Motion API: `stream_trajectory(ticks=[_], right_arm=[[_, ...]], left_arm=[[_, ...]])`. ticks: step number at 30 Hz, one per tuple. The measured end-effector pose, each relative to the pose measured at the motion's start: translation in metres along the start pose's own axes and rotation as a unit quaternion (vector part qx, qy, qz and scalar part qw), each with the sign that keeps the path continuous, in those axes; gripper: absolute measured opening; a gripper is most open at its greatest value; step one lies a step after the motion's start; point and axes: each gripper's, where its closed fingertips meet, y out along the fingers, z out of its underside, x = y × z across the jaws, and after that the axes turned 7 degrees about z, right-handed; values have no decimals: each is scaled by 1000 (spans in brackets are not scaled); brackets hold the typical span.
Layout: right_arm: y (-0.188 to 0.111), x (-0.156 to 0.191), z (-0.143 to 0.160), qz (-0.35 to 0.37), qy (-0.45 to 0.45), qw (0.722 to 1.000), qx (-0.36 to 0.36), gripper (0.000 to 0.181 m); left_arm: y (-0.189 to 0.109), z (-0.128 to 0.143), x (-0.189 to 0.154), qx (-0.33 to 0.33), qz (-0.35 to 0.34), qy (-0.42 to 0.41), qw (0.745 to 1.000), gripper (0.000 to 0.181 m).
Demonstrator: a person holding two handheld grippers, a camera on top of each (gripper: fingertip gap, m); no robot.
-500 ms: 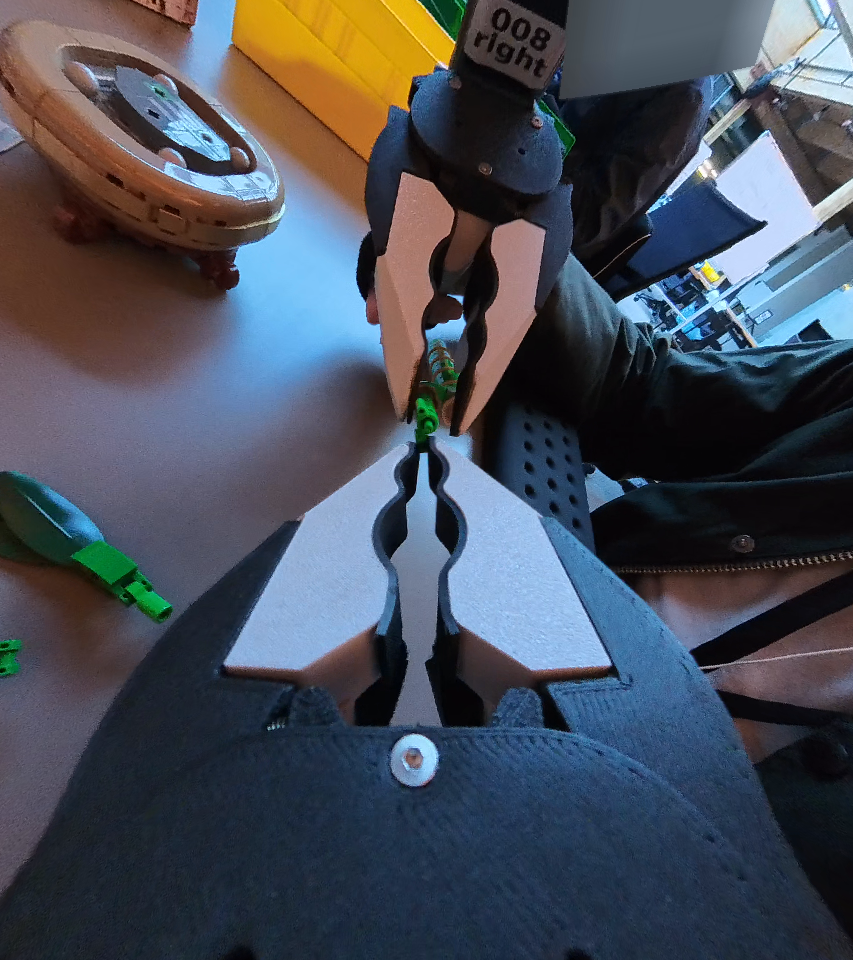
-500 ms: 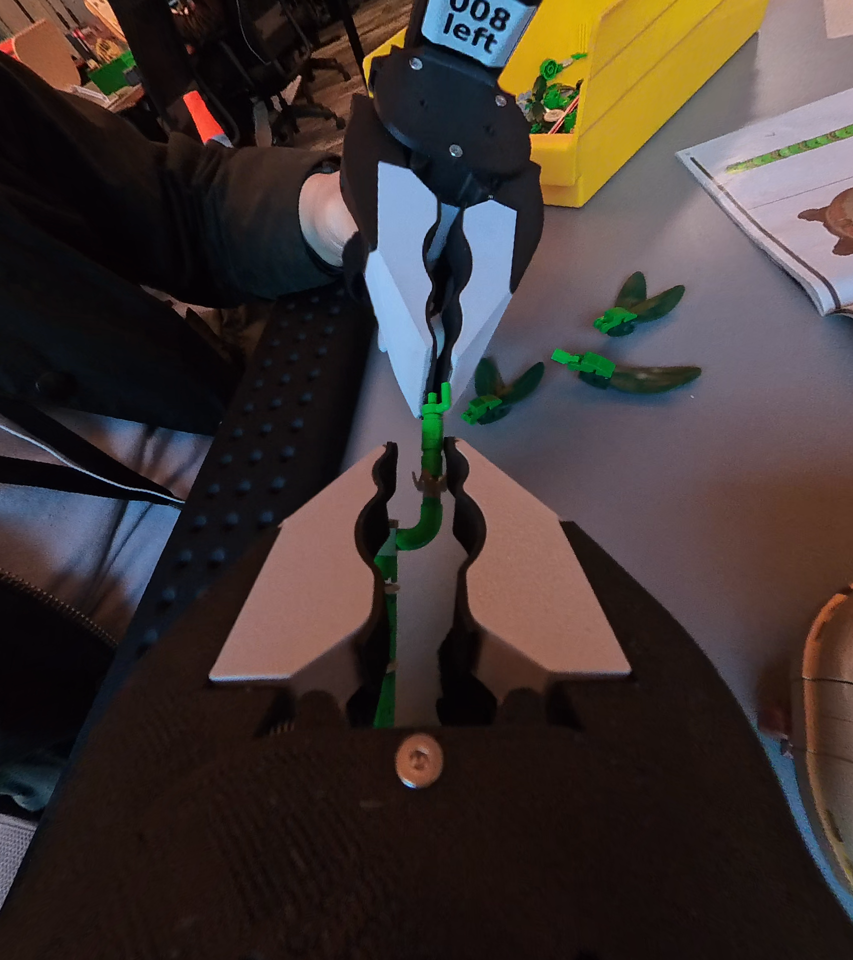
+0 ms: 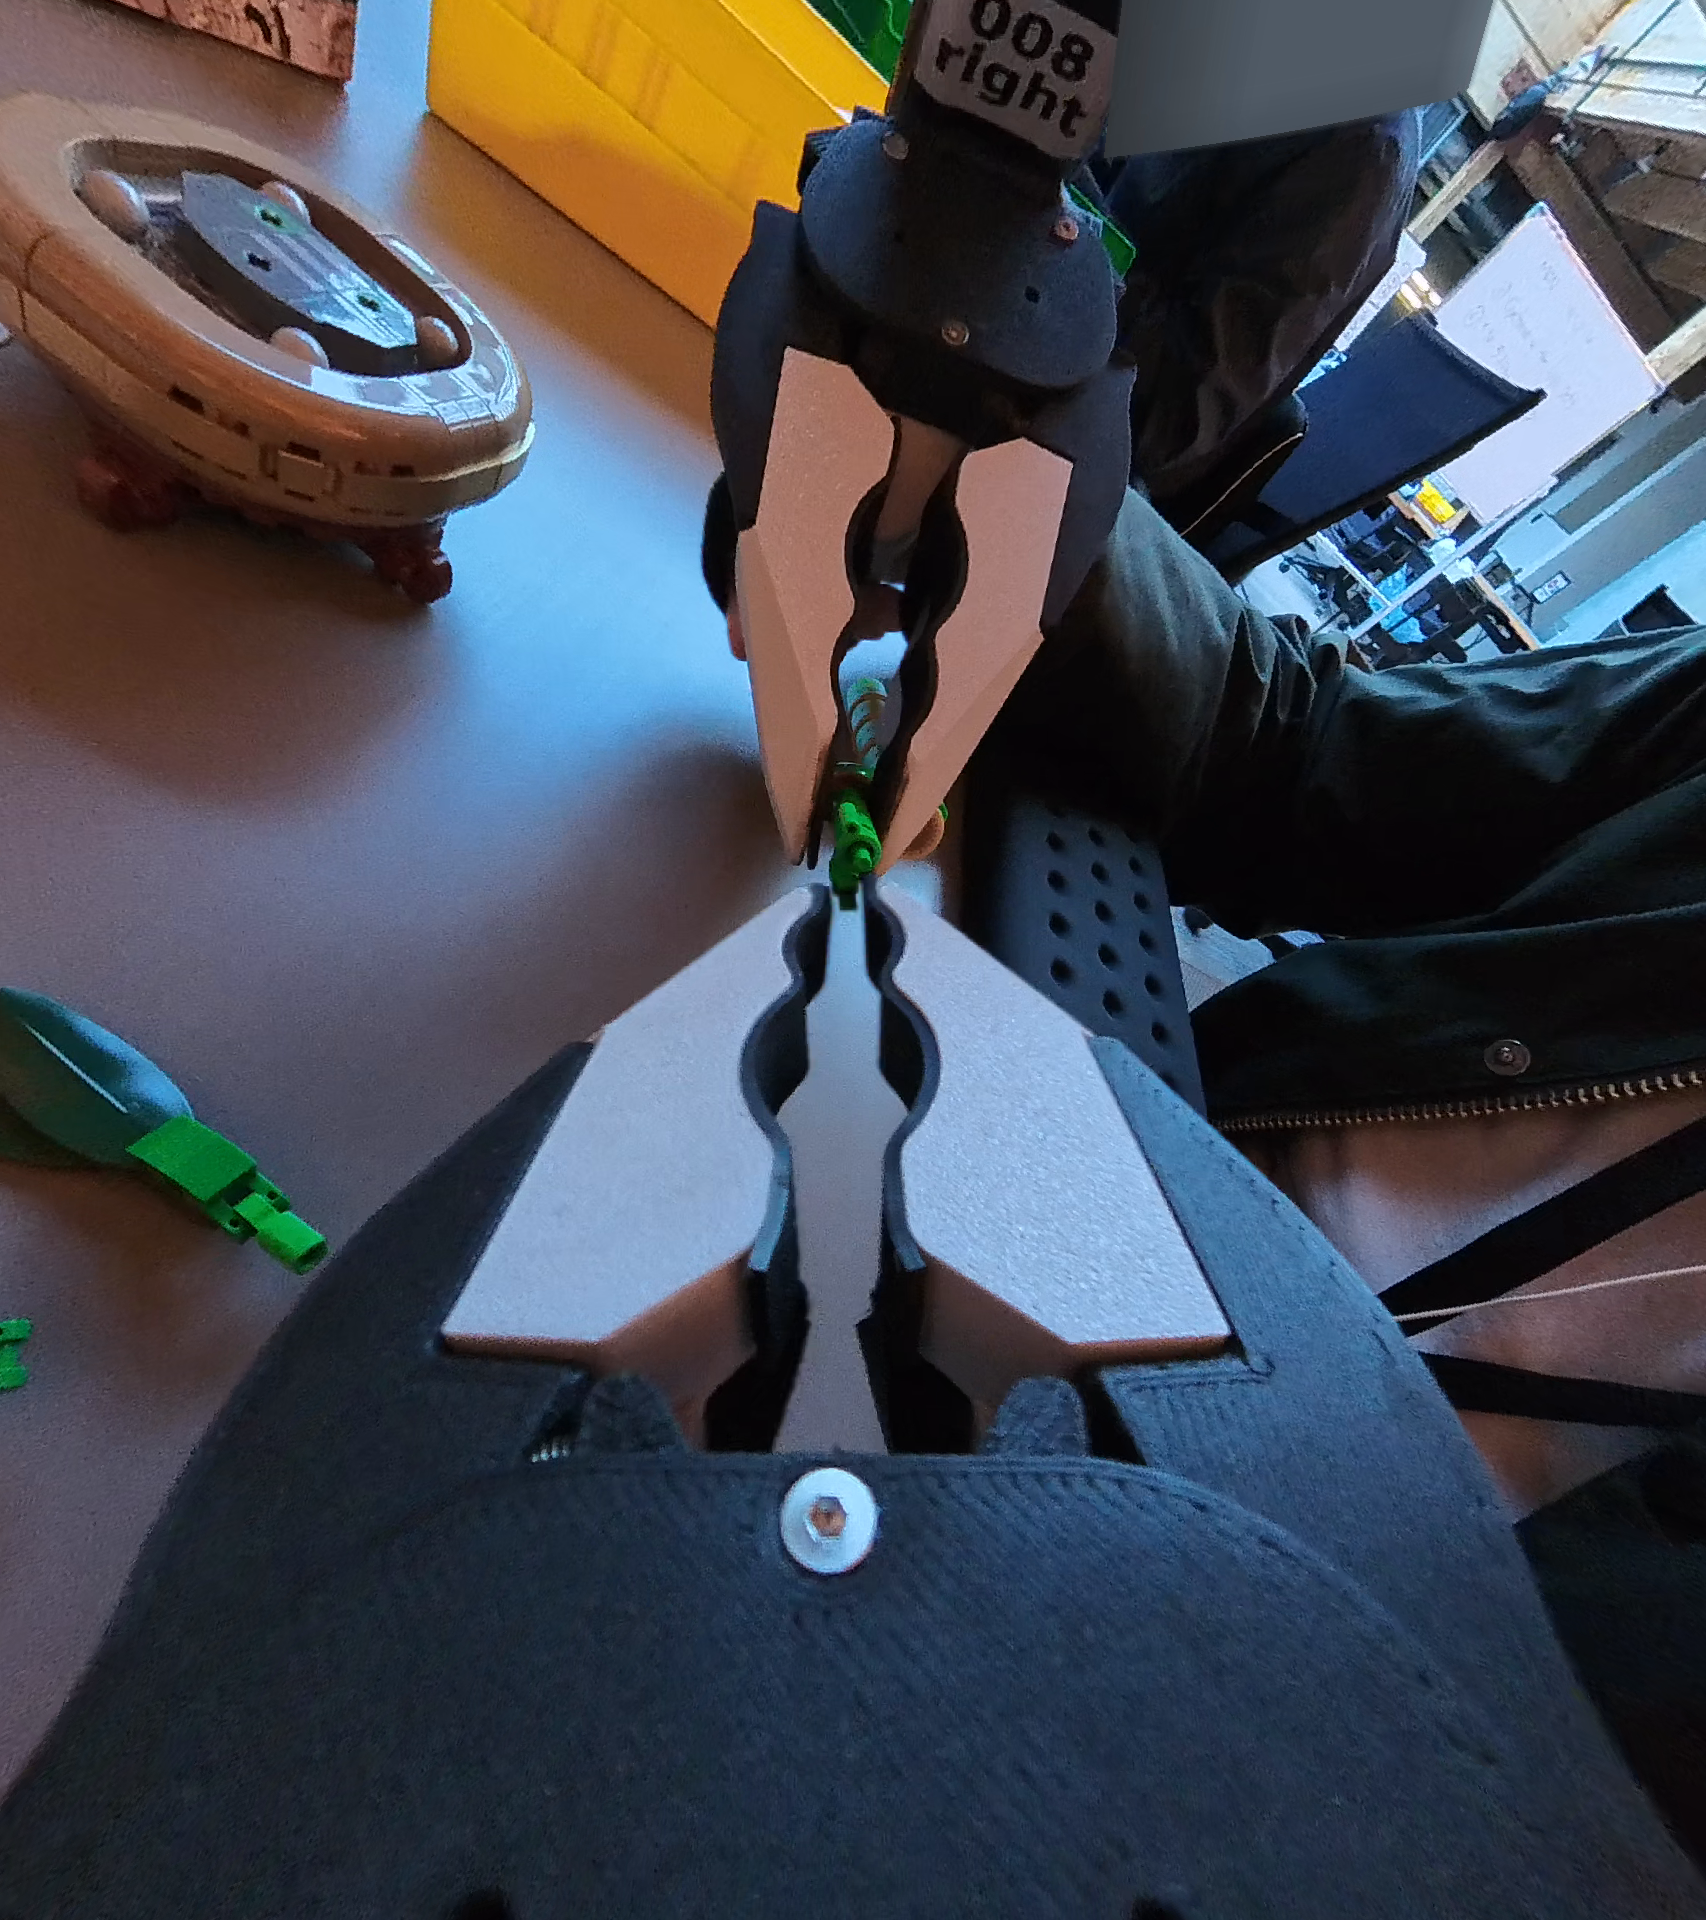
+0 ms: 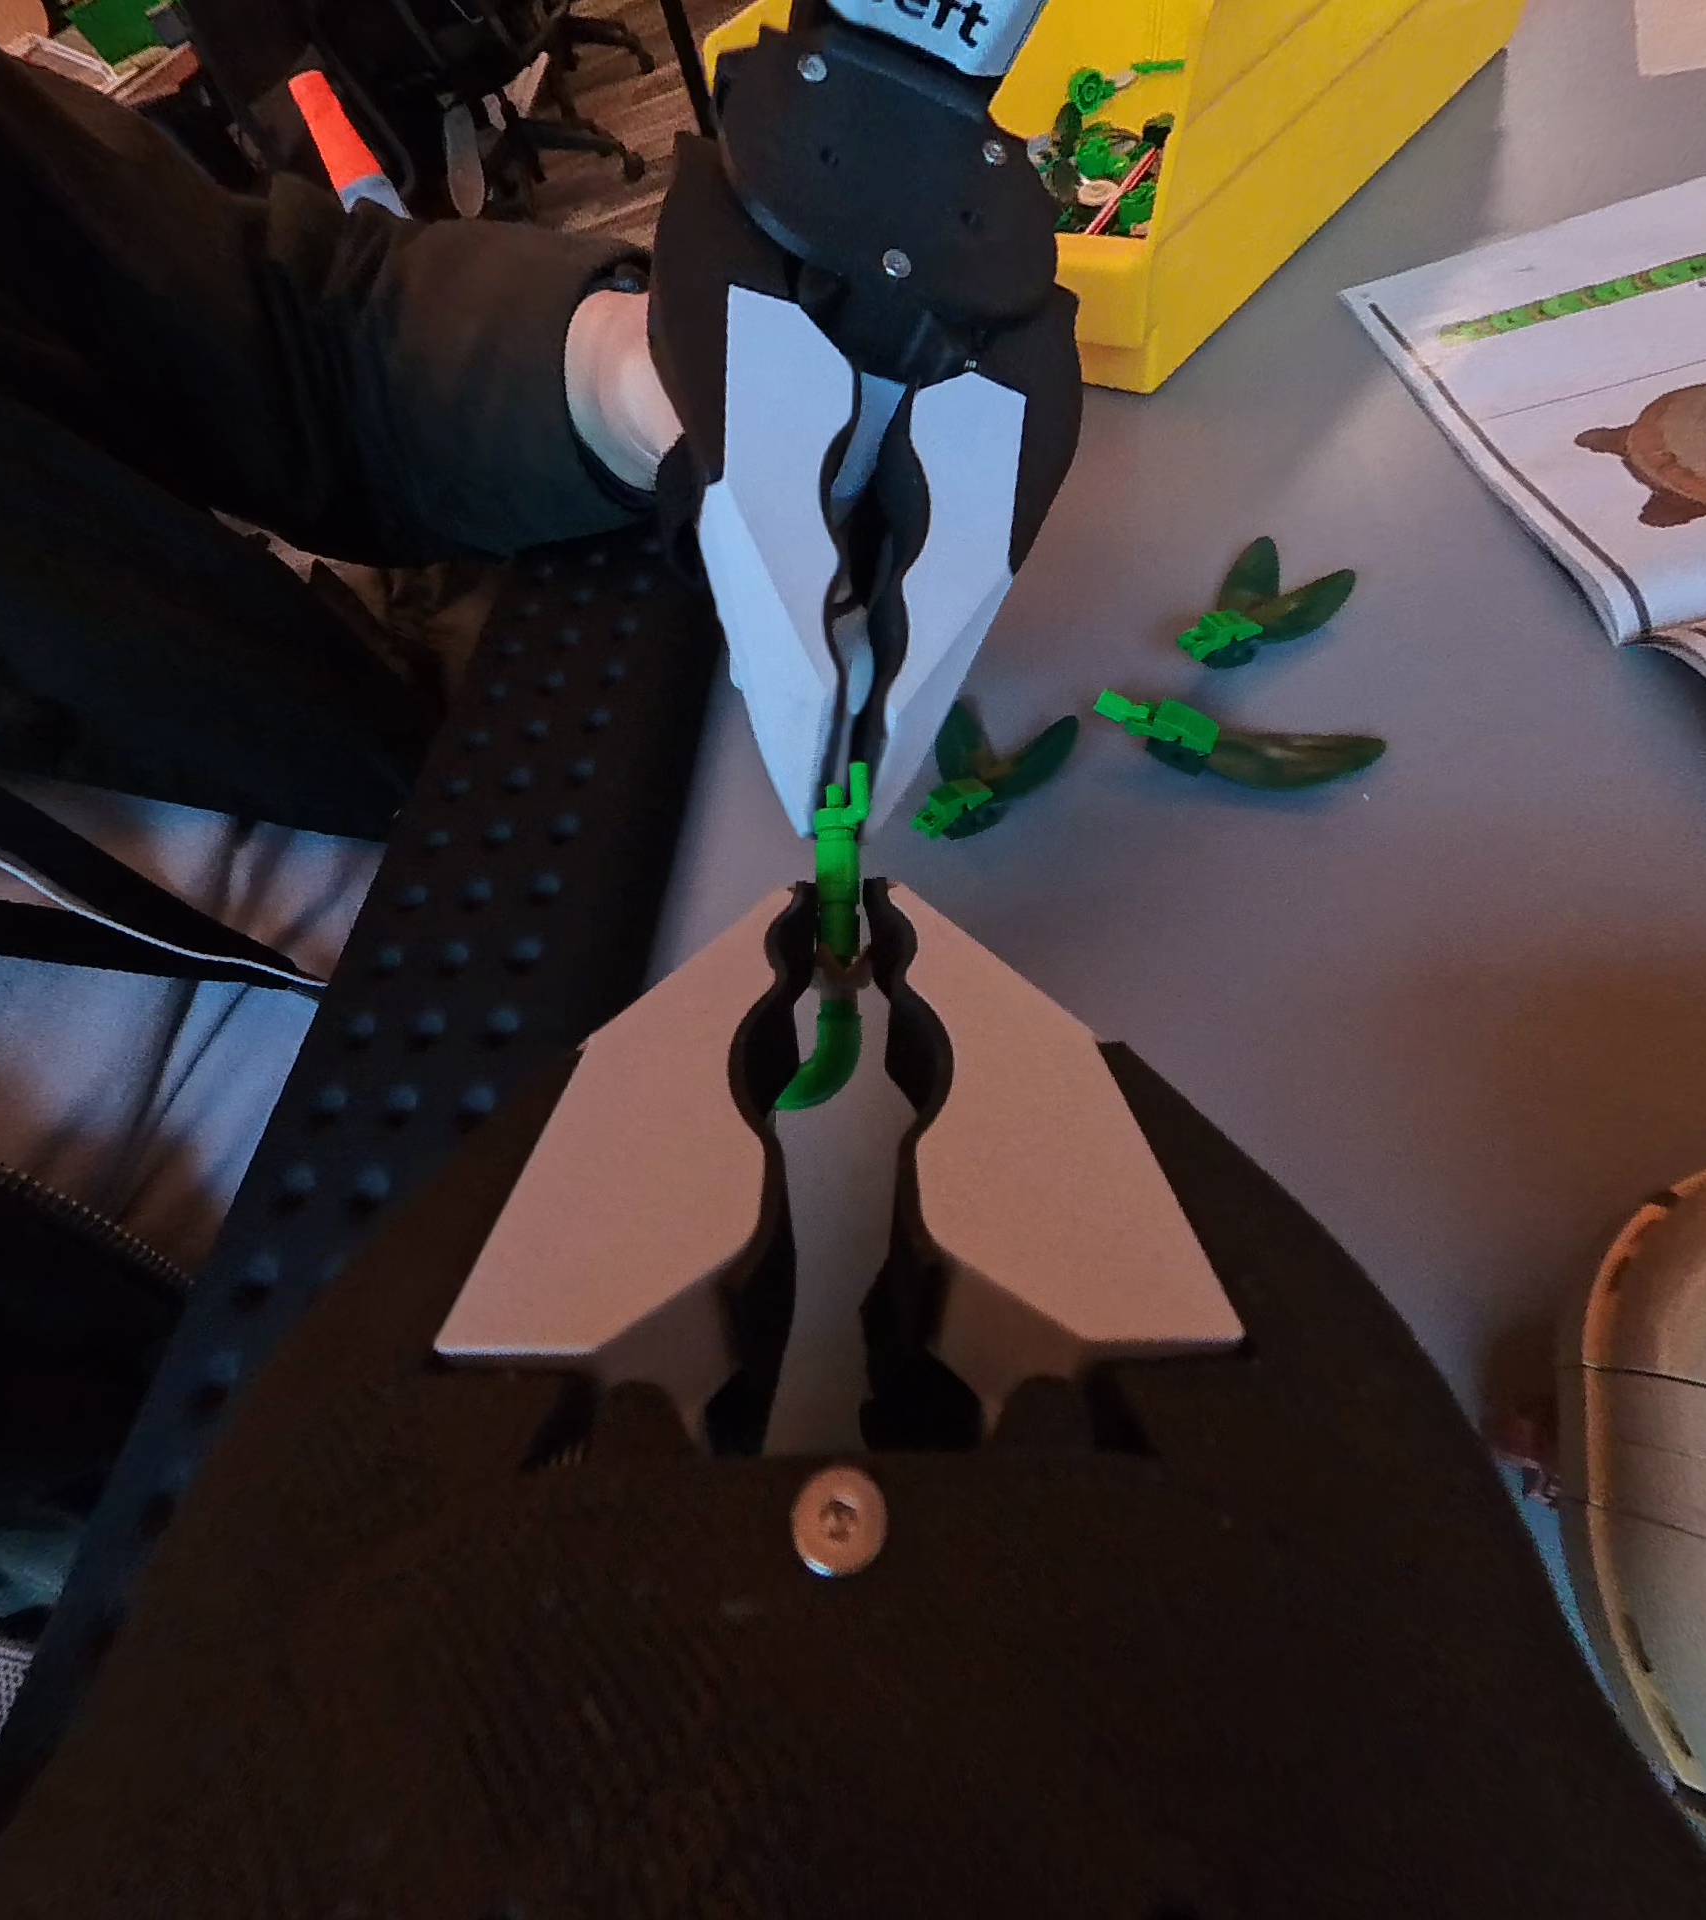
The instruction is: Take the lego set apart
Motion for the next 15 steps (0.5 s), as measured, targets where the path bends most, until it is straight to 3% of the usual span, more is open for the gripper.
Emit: stream_trajectory(ticks=[2, 15], right_arm=[[2, 2, 1, -3, 0, 1000, 4, 9], [8, -1, 2, 7, 16, 1000, 9, 9]], left_arm=[[2, 1, -1, 4, -1, 5, 1000, 12], [2, 7, 3, 24, -20, 13, 999, 8]])
